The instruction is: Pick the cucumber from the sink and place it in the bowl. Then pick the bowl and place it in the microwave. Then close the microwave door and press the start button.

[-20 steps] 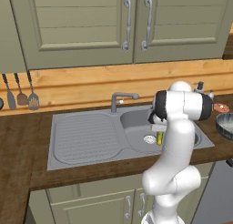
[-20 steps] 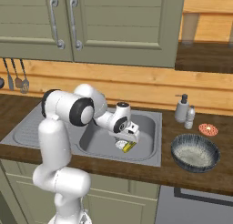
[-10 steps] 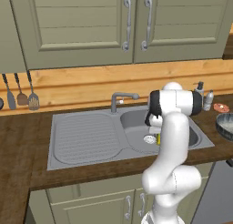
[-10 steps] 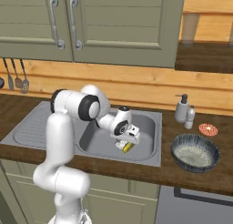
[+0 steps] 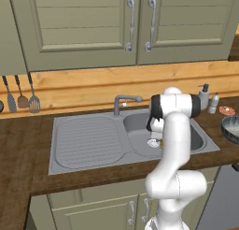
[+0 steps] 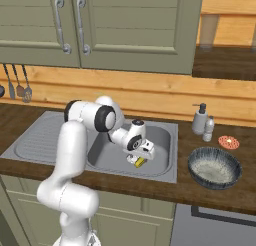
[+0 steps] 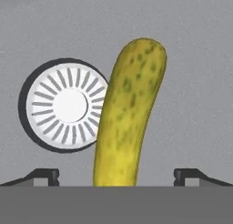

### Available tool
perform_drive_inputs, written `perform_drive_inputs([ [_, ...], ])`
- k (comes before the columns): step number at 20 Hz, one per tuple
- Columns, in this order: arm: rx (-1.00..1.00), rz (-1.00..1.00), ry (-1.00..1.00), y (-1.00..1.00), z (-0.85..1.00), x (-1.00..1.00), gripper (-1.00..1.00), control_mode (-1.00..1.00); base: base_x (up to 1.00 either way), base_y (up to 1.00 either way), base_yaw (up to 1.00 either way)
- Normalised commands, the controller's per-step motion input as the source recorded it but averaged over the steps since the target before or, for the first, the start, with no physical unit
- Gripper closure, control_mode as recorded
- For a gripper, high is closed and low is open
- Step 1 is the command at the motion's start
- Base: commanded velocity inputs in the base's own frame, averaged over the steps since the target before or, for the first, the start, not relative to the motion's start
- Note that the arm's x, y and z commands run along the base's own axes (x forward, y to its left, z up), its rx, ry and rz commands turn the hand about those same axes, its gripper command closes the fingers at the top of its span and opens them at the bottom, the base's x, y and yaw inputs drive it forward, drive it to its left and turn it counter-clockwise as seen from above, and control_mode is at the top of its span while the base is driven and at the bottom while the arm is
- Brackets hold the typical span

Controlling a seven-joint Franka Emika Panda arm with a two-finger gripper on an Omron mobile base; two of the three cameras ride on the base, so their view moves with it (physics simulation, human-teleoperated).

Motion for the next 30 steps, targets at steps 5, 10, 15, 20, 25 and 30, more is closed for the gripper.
perform_drive_inputs([
  [5,0.00,0.00,0.00,-0.07,-0.39,0.03,-1.00,-1.00,0.00,0.00,0.00],
  [10,0.00,0.00,0.00,-0.01,-0.37,0.12,-1.00,-1.00,0.00,0.00,0.00],
  [15,0.00,0.00,0.00,0.00,-0.25,0.13,1.00,-1.00,0.00,0.00,0.00],
  [20,0.00,0.00,-0.04,0.00,-0.04,0.00,1.00,-1.00,0.00,0.00,0.00],
  [25,0.00,-0.02,-0.15,0.00,0.56,-0.43,1.00,-1.00,0.00,0.00,0.00],
  [30,0.00,-0.01,-0.26,0.00,0.93,-0.63,1.00,-1.00,0.00,0.00,0.00],
])
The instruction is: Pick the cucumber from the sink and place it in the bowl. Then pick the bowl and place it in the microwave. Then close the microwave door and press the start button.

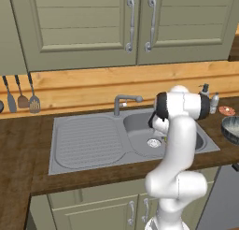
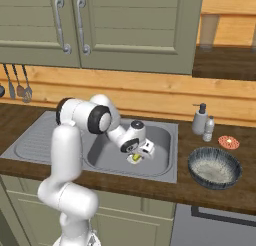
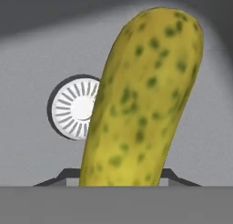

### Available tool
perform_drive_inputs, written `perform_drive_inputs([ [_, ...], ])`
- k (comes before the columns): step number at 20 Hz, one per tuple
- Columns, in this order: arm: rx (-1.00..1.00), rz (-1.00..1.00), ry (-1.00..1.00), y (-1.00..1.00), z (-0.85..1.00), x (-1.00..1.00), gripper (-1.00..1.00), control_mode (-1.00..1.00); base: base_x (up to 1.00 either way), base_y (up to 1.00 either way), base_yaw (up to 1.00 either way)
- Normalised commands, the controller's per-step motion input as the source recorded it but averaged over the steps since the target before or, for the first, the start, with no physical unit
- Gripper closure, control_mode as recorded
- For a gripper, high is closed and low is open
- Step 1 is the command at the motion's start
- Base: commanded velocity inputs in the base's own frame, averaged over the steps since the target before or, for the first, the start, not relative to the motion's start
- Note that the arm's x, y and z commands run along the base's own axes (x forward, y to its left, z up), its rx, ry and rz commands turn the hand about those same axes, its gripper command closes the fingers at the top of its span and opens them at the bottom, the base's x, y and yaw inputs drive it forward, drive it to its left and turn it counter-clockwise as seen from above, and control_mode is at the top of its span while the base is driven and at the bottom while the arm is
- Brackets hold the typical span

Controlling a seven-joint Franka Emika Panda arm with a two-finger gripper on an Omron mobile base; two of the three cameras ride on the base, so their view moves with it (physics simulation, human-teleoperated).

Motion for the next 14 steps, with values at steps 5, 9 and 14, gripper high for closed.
perform_drive_inputs([
  [5,0.00,-0.01,-0.21,0.00,1.00,-0.60,1.00,-1.00,0.00,0.00,0.00],
  [9,0.00,0.00,-0.15,0.01,1.00,-0.48,1.00,-1.00,0.00,0.00,0.00],
  [14,0.00,-0.05,-0.05,0.00,1.00,-0.42,1.00,-1.00,0.00,0.00,0.00],
])
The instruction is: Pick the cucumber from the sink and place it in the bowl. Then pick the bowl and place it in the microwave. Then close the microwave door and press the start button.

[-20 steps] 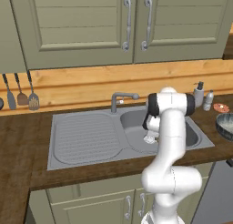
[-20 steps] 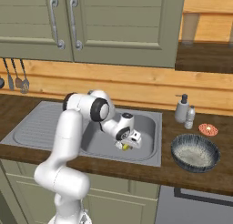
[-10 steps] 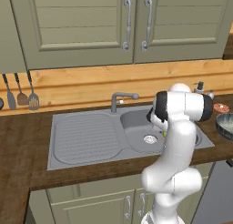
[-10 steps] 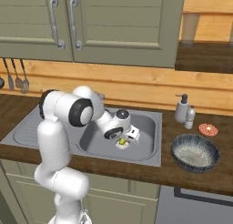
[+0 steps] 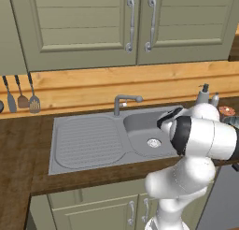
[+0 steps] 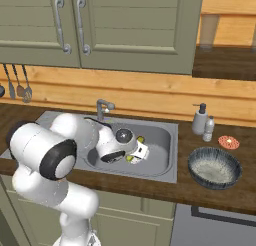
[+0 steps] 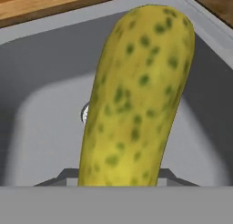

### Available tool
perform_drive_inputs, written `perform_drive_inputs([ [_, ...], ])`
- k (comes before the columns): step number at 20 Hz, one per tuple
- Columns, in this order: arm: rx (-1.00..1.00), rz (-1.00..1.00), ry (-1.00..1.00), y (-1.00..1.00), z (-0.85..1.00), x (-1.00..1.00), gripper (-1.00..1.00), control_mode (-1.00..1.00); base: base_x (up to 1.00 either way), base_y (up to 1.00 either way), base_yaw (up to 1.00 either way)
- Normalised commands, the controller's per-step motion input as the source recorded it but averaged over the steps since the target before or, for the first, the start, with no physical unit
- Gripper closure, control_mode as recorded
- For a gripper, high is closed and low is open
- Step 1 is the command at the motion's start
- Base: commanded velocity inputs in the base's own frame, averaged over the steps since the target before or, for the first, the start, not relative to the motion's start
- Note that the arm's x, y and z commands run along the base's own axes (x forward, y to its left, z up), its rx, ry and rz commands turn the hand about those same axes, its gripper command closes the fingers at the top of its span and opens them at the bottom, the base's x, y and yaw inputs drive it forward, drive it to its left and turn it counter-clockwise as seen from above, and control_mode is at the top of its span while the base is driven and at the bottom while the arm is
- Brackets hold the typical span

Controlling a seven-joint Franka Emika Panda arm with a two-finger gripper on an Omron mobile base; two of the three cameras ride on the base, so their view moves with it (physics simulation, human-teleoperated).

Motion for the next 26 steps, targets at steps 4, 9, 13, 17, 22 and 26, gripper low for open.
perform_drive_inputs([
  [4,0.00,-0.01,-0.02,0.02,1.00,-0.24,1.00,-1.00,0.00,0.00,0.00],
  [9,0.00,-0.01,0.00,0.00,1.00,-0.10,1.00,-1.00,0.00,0.00,0.00],
  [13,0.03,0.00,0.01,0.00,1.00,-0.07,1.00,-1.00,0.00,0.00,0.00],
  [17,0.02,-0.08,0.13,-0.07,1.00,-0.41,1.00,-1.00,0.00,0.00,0.00],
  [22,-0.05,-0.25,0.09,-0.33,0.34,-0.68,1.00,-1.00,0.00,0.00,0.00],
  [26,0.00,-0.32,0.05,-0.60,0.18,-0.42,1.00,-1.00,0.00,0.00,0.00],
])
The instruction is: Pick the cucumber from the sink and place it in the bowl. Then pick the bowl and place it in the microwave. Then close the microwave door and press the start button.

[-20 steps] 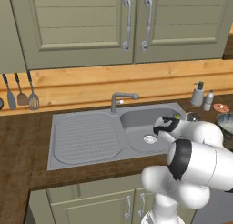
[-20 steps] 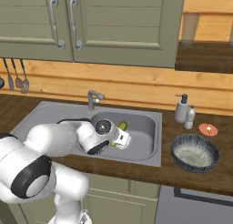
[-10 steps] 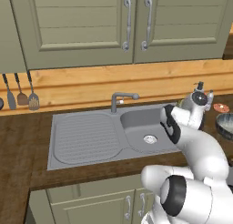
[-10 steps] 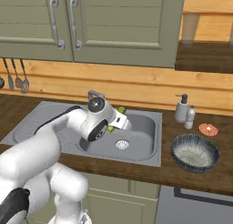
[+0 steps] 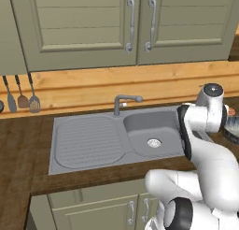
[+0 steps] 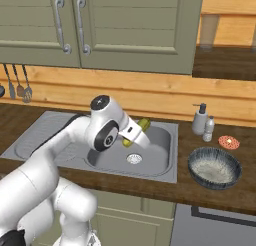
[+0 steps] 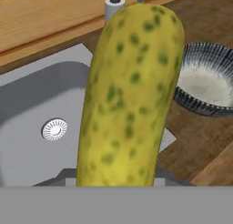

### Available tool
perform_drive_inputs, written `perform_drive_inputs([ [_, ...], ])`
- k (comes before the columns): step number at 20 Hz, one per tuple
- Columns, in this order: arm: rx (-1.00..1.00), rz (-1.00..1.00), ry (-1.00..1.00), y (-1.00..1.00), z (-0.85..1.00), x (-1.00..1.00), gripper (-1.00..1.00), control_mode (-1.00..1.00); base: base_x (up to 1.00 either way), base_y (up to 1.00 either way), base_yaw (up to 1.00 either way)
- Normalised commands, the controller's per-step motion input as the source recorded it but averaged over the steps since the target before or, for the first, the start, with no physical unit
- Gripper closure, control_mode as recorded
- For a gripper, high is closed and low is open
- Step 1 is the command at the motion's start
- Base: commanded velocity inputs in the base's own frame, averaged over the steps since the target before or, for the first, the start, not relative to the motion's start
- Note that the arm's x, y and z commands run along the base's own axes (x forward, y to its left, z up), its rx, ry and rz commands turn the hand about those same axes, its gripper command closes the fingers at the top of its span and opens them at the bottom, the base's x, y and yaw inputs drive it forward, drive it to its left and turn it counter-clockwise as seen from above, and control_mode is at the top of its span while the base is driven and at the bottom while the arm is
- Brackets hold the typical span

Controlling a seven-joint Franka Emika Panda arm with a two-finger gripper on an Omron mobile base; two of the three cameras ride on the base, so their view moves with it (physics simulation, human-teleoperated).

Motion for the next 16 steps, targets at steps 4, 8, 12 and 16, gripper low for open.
perform_drive_inputs([
  [4,0.12,-0.26,0.05,-0.71,0.30,-0.20,1.00,-1.00,0.00,0.00,0.00],
  [8,0.19,-0.14,0.00,-0.76,0.10,-0.08,1.00,-1.00,0.00,0.00,0.00],
  [12,0.11,-0.08,0.00,-0.73,0.03,0.00,1.00,-1.00,0.00,0.00,0.00],
  [16,0.06,-0.09,0.03,-0.65,0.00,0.00,1.00,-1.00,0.00,0.00,0.00],
])
